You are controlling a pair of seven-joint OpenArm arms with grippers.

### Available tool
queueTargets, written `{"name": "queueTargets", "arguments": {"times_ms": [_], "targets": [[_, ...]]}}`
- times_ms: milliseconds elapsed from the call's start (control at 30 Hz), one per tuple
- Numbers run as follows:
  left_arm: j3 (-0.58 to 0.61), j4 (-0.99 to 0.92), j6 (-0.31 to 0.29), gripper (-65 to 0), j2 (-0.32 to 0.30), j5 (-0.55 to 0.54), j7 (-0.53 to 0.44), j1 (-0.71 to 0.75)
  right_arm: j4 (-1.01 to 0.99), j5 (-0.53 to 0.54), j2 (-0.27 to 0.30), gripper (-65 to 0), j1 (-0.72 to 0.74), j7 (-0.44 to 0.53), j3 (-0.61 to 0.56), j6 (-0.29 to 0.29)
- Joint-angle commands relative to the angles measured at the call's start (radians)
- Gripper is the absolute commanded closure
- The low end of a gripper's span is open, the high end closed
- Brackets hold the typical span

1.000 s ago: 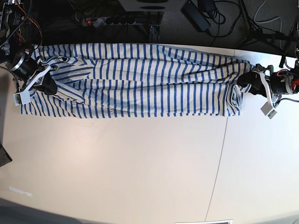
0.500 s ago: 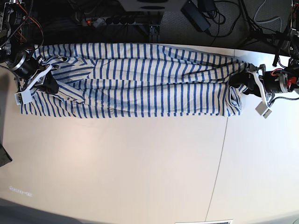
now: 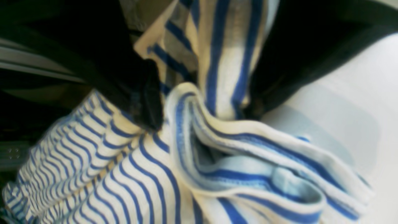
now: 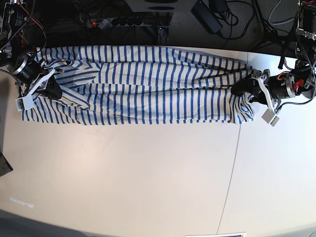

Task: Fold the T-shirt properly
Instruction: 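Carry the strip end with the left gripper toward the right gripper, folding it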

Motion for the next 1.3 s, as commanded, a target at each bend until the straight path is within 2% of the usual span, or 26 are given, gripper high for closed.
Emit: {"name": "queueTargets", "arguments": {"times_ms": [0,67,100,233,433,600,933,1100,1267], "targets": [[-0.008,0.007,-0.016,-18.3,-0.017,0.003,-0.016,-0.008,0.013,0.014,0.017,0.0,0.002,0.016,0.007,0.071],[-0.008,0.007,-0.016,-3.4,-0.017,0.045,-0.056,-0.008,0.013,0.014,0.017,0.0,0.002,0.016,0.007,0.071],[-0.008,0.007,-0.016,0.0,-0.017,0.069,-0.079,-0.008,0.013,0.015,0.017,0.0,0.003,0.017,0.007,0.071],[-0.008,0.007,-0.016,0.0,-0.017,0.175,-0.16,-0.023,0.013,0.026,0.019,0.0,0.027,0.024,0.008,0.071],[-0.008,0.007,-0.016,0.0,-0.018,0.255,-0.164,-0.109,0.013,0.026,0.022,0.0,0.097,0.017,0.008,0.071],[-0.008,0.006,-0.016,0.0,-0.029,0.363,-0.165,-0.192,0.013,0.026,0.023,0.0,0.105,0.009,0.008,0.071],[-0.008,-0.17,-0.01,0.0,-0.053,0.37,-0.18,-0.381,0.013,0.026,0.023,0.0,0.105,0.005,0.008,0.071],[-0.008,-0.24,-0.009,0.0,-0.053,0.459,-0.18,-0.502,0.013,0.026,0.022,0.0,0.105,0.005,0.008,0.071],[-0.008,-0.228,0.043,0.0,-0.053,0.453,-0.149,-0.546,0.013,0.025,0.022,0.0,0.104,0.002,0.008,0.071]]}}
